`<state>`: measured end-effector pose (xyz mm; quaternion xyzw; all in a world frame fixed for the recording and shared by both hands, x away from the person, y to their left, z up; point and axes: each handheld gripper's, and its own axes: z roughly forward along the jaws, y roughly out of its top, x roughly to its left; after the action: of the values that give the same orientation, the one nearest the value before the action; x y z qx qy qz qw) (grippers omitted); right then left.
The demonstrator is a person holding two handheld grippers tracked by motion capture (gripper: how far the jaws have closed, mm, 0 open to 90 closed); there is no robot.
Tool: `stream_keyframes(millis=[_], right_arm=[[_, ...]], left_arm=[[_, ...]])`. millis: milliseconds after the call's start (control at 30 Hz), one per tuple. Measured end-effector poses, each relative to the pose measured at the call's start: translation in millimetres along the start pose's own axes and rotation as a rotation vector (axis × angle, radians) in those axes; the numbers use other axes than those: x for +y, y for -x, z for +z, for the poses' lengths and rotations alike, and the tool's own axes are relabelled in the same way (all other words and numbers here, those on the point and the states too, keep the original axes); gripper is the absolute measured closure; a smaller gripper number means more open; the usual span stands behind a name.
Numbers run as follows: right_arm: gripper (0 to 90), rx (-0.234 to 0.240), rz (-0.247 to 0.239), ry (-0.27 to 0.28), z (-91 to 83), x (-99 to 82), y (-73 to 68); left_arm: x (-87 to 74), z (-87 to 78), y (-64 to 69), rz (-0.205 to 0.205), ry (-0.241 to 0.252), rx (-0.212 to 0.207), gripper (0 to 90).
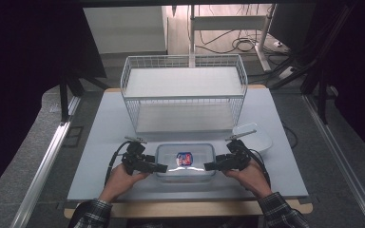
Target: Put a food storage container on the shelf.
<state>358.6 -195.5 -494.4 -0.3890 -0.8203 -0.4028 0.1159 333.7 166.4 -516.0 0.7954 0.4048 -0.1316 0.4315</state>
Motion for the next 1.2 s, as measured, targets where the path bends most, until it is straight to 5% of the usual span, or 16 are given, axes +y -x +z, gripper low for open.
stream_keyframes(millis=[200, 400, 567, 767, 1200], right_arm=[[25.5, 0.04, 0.064, -0.022, 1.8, 1.6, 4.1], [45.9, 0.087, 0.128, -0.005, -12.4, -4.0, 5.3], [50.3, 0.065, 0.142, 0.017, -18.1, -7.8, -2.5], [52.4, -0.006, 0.113, 0.053, -21.0, -8.4, -16.0], [52.9, -0.038, 0.047, 0.132, -24.5, -4.0, -26.4]], left_arm=[[-0.9, -4.2, -1.2, -0.02, -0.016, -0.016, 18.7], [-12.1, -20.7, 0.0, -0.066, 0.079, -0.049, 40.9], [-12.3, -22.4, 12.1, -0.056, 0.105, 0.014, 43.4], [-12.2, -25.9, 17.7, -0.045, 0.134, 0.05, 47.2], [-6.4, -36.7, 26.9, -0.019, 0.185, 0.09, 48.3]])
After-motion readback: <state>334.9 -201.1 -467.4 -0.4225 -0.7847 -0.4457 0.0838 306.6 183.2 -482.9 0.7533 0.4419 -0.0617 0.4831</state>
